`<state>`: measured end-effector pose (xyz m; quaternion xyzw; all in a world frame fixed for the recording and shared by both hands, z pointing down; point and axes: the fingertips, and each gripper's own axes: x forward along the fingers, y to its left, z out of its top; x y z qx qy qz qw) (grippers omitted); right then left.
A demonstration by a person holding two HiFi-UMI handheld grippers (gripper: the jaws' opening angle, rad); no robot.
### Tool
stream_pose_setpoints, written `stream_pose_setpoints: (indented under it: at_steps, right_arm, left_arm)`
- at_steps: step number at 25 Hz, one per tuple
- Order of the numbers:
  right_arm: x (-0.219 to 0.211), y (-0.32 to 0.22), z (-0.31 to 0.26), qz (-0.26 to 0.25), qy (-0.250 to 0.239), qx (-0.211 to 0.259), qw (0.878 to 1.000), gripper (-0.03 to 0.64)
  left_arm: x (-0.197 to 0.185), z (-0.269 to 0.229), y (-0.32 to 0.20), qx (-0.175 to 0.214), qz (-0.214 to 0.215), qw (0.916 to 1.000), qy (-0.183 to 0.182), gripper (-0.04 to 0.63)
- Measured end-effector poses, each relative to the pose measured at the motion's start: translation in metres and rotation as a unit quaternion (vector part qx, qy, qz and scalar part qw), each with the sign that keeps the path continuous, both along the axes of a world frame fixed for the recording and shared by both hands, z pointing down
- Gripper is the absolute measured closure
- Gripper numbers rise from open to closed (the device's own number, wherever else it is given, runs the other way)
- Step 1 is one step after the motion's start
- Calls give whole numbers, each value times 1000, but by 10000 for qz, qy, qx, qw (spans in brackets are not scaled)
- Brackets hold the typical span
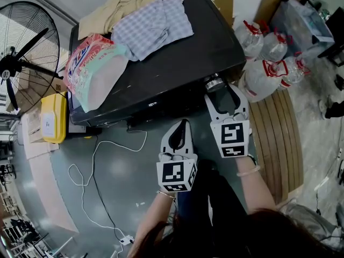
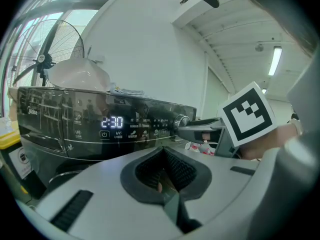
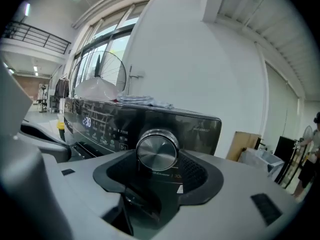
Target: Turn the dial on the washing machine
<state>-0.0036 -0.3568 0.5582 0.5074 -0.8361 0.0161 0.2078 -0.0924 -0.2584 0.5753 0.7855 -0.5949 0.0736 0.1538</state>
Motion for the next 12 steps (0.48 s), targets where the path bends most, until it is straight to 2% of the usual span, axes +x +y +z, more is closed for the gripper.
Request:
stream_pose_setpoints:
  at_steps: [6,12]
  right_arm:
    - [4,-2,3,155,-625,-255,9976,333]
    - [6,-2,4,277,-1300,-534,9897,333]
  left_arm:
    - [0,-1,-3,4,-7,10000,8,578]
    - [-1,1,-4,-13,-40,10000,56,578]
